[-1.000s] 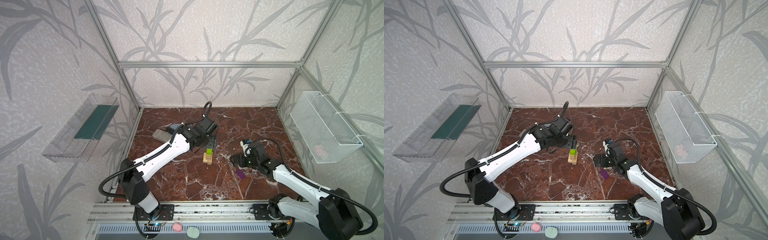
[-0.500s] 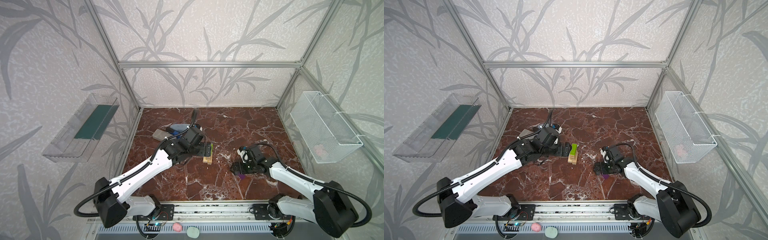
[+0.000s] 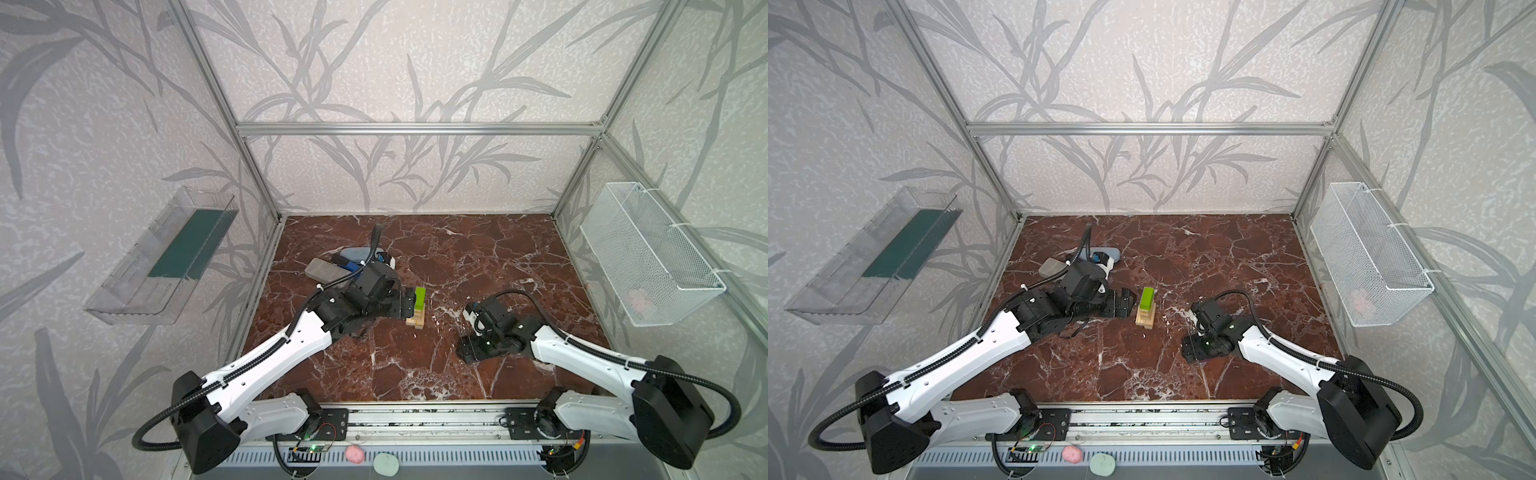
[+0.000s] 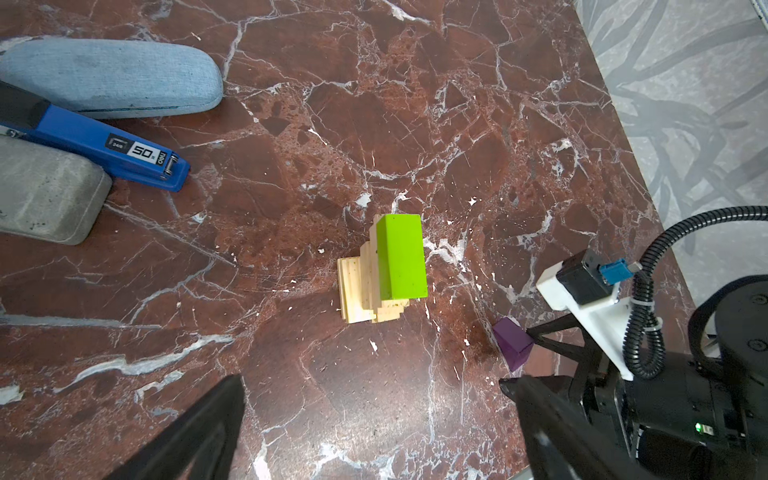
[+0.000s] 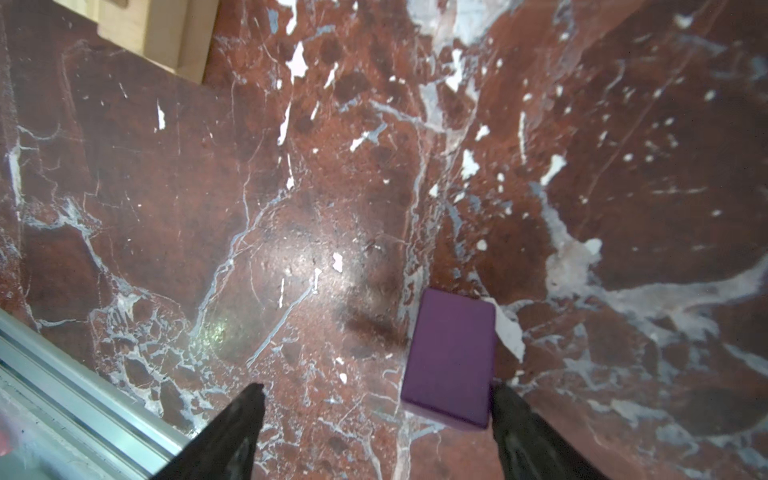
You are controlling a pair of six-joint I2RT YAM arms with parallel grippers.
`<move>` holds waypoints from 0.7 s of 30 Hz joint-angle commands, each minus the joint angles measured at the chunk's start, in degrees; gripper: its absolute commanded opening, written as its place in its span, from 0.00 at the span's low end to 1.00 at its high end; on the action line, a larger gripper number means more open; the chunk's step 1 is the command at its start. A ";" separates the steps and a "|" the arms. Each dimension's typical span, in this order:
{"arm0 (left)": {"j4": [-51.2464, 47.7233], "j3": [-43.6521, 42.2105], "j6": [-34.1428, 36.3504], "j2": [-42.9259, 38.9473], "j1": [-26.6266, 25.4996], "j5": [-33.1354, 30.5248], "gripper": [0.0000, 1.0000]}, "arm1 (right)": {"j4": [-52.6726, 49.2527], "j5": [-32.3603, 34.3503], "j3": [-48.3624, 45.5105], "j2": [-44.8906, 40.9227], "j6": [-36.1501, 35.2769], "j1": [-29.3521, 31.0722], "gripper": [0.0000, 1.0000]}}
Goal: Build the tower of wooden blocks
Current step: 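Open the left gripper and withdraw while the right gripper moves over the purple block, then lower the right gripper and grasp the purple block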
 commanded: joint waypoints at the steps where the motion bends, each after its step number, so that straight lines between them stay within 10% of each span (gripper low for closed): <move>1: 1.19 -1.10 -0.08 -2.26 0.39 -0.88 0.99 | -4.34 4.99 2.18 -1.60 2.73 0.20 0.84; 21: 6.52 -6.63 -1.47 -6.22 0.79 0.17 0.99 | -8.28 10.60 7.59 10.00 7.48 3.13 0.77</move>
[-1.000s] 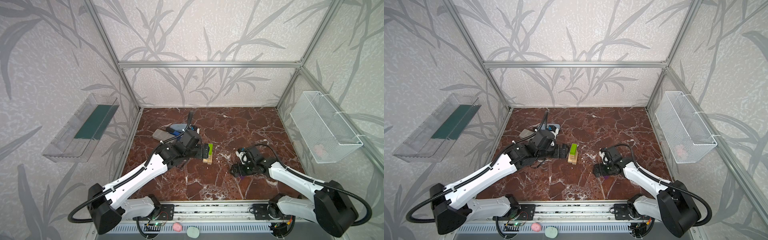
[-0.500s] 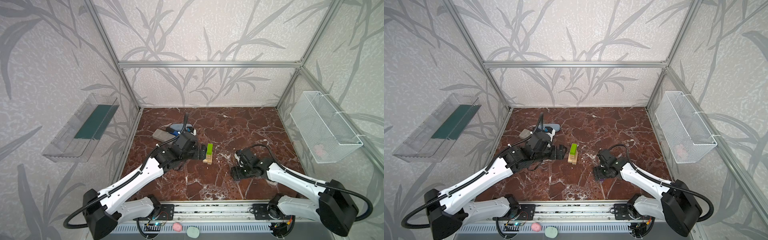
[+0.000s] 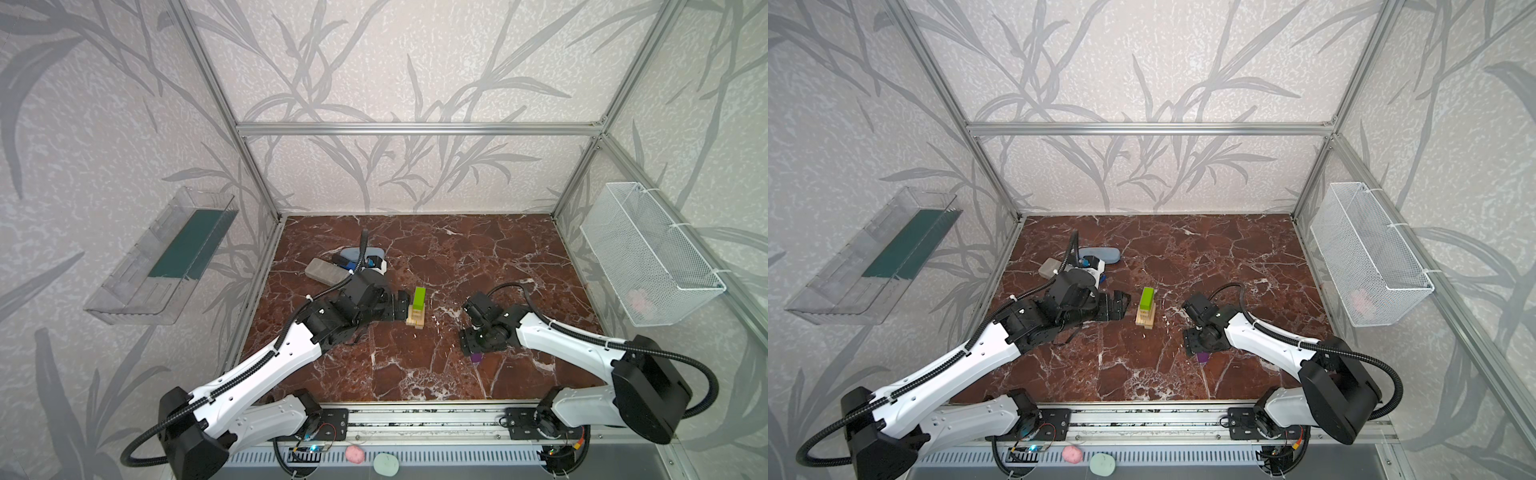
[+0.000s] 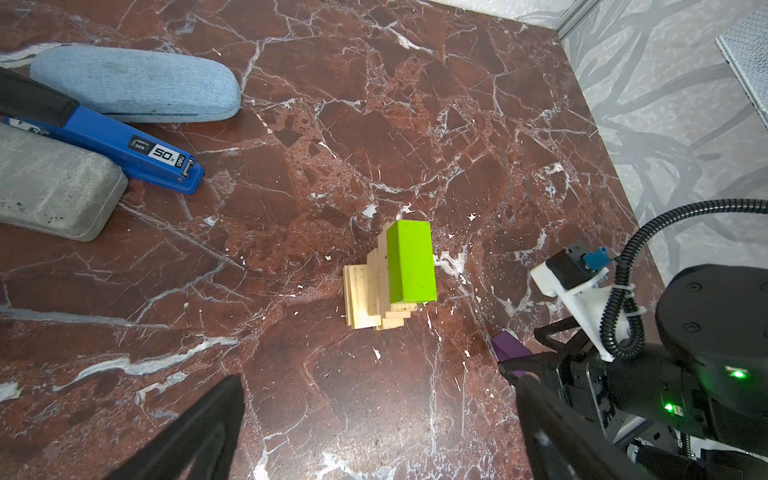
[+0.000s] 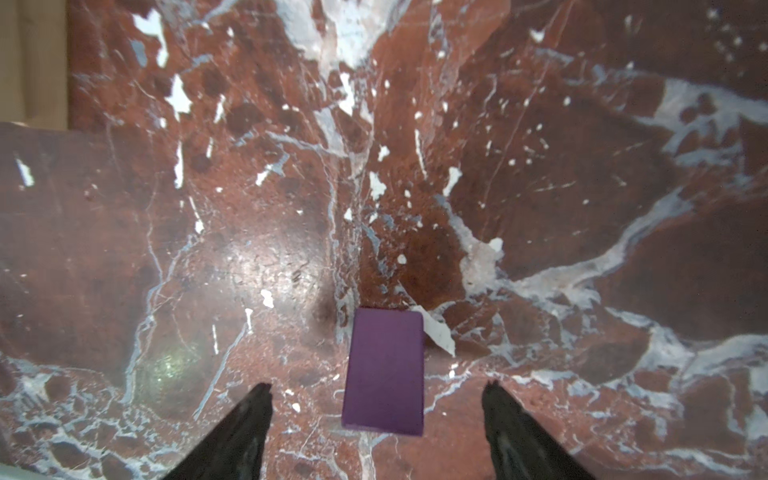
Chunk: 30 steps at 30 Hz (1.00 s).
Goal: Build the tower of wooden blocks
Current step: 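Lower the right gripper and grasp the purple block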
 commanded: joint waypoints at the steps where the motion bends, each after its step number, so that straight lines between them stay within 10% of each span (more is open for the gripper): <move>1: 2.13 -0.89 -0.11 -0.96 0.24 1.21 0.99 | -0.83 1.01 0.45 1.59 1.63 0.77 0.75; 30: 0.25 0.26 2.99 1.15 0.50 4.10 0.99 | -2.81 7.01 2.84 7.46 0.22 3.67 0.52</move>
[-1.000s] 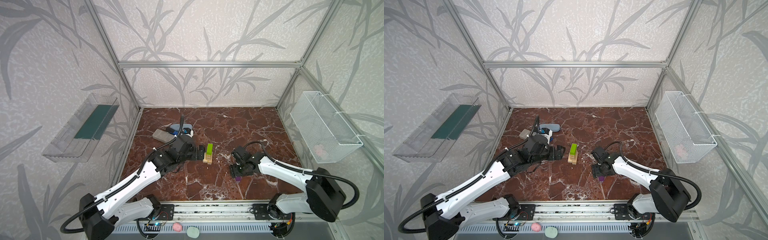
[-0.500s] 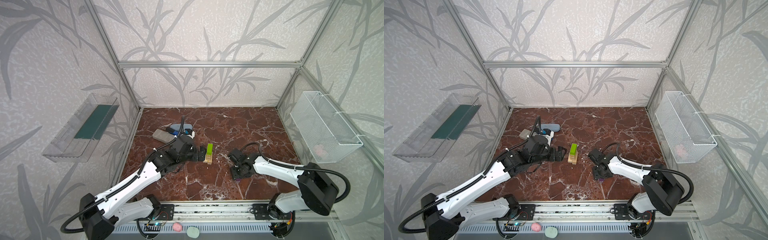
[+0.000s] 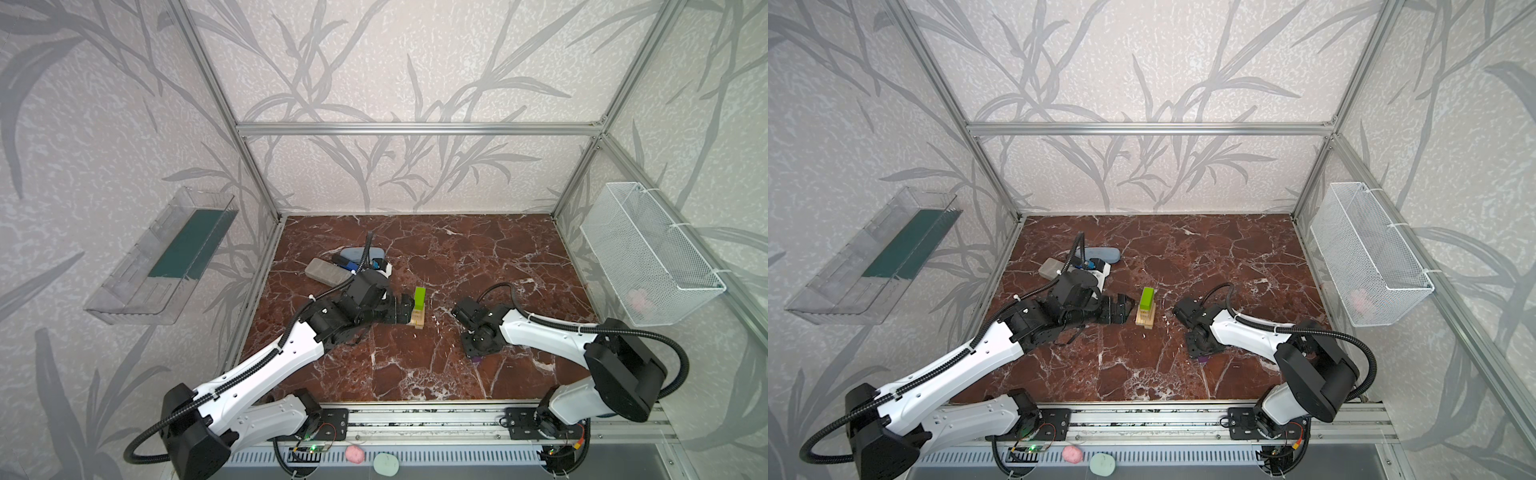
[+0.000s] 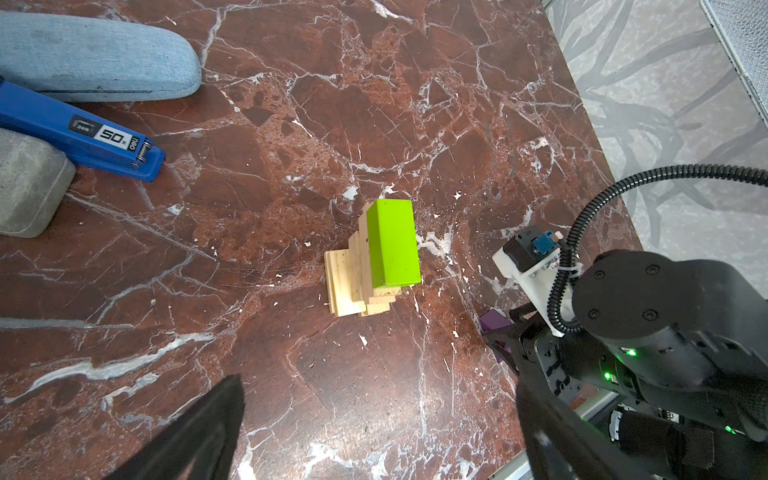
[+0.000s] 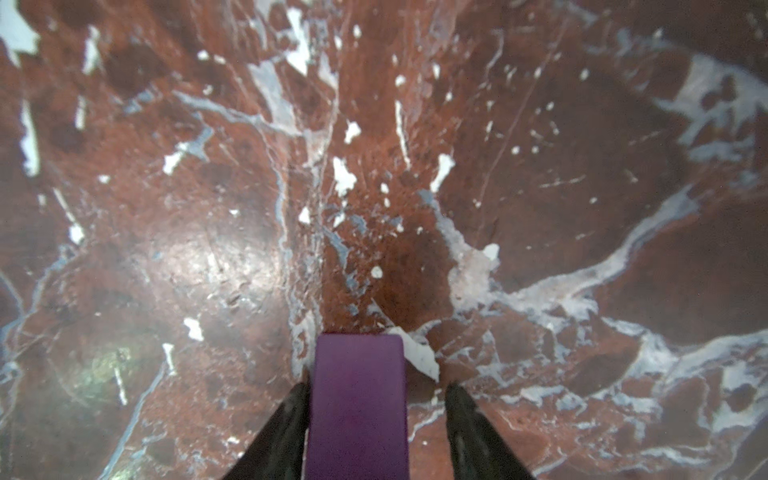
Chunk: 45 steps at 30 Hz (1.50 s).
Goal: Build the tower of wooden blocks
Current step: 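Lower the right gripper and grasp the purple block, then lift the purple block with the right gripper and carry it above the green cube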
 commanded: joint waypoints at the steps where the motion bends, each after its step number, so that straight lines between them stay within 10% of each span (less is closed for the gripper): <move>1: -0.30 0.72 1.22 0.04 0.31 0.05 0.99 | -1.28 0.61 0.82 0.62 0.11 0.68 0.51; 27: -0.06 0.57 1.20 0.57 0.66 -0.57 1.00 | -4.14 -0.55 1.87 -7.49 1.01 1.47 0.21; 45: 0.49 -8.27 -1.39 -8.32 3.19 -7.14 0.99 | -27.07 0.22 31.00 -1.56 11.90 1.87 0.09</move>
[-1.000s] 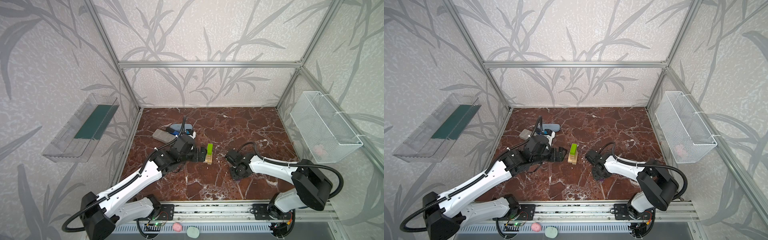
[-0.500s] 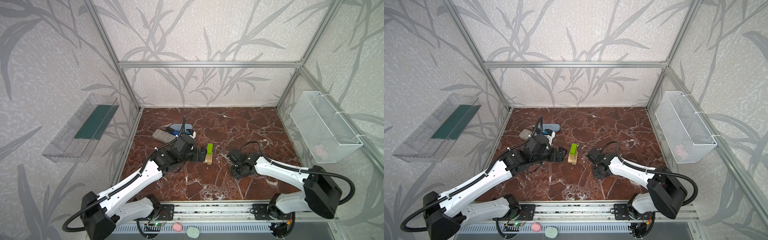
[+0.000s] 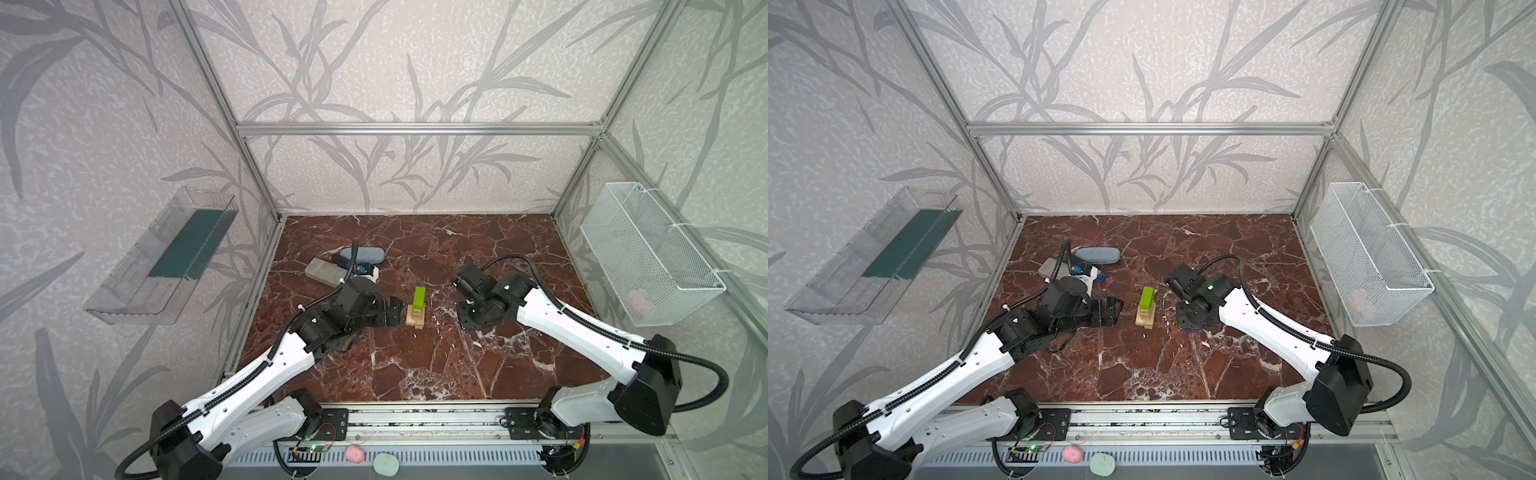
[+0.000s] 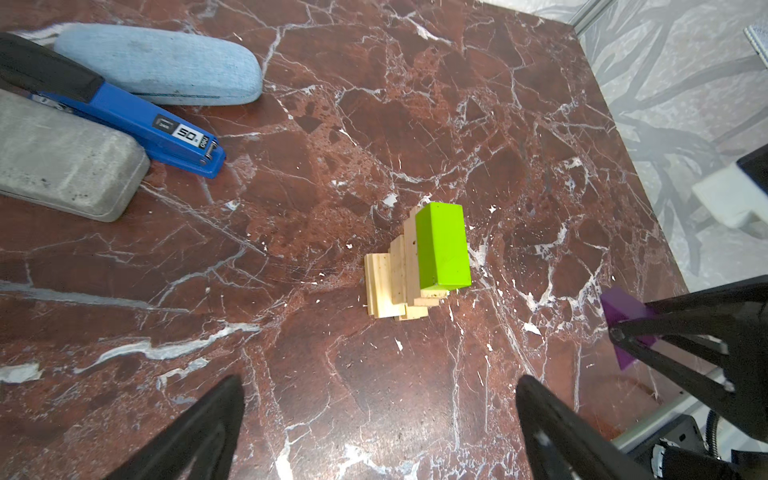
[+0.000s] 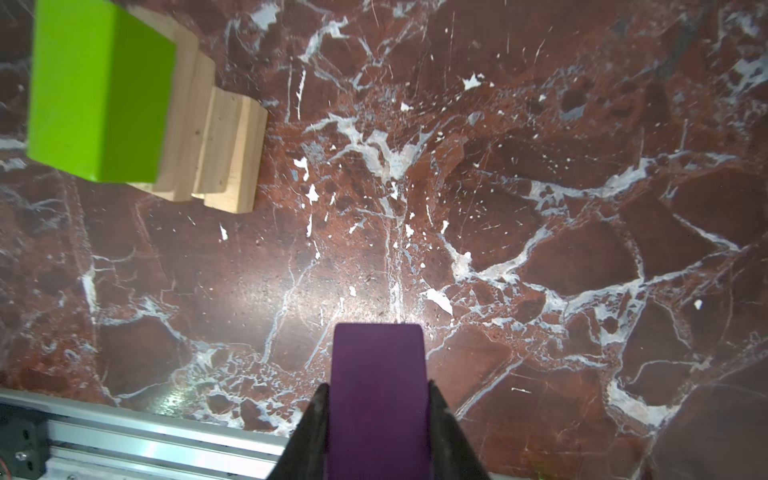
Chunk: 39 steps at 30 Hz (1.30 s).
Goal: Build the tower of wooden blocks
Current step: 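Lift the purple block with the right gripper and carry it above the green cube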
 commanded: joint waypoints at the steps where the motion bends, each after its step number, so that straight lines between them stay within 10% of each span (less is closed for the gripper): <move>1: -0.40 -2.37 -0.72 -2.03 0.99 -2.93 0.99 | -5.25 0.83 4.88 2.76 5.31 0.83 0.09; 26: 1.29 -9.86 1.37 -7.57 5.66 -3.67 1.00 | -15.12 7.85 43.37 29.54 15.41 5.64 0.08; 39: 0.50 -10.50 2.58 -10.05 5.84 -4.56 0.99 | -15.91 9.15 46.61 34.60 21.81 6.07 0.07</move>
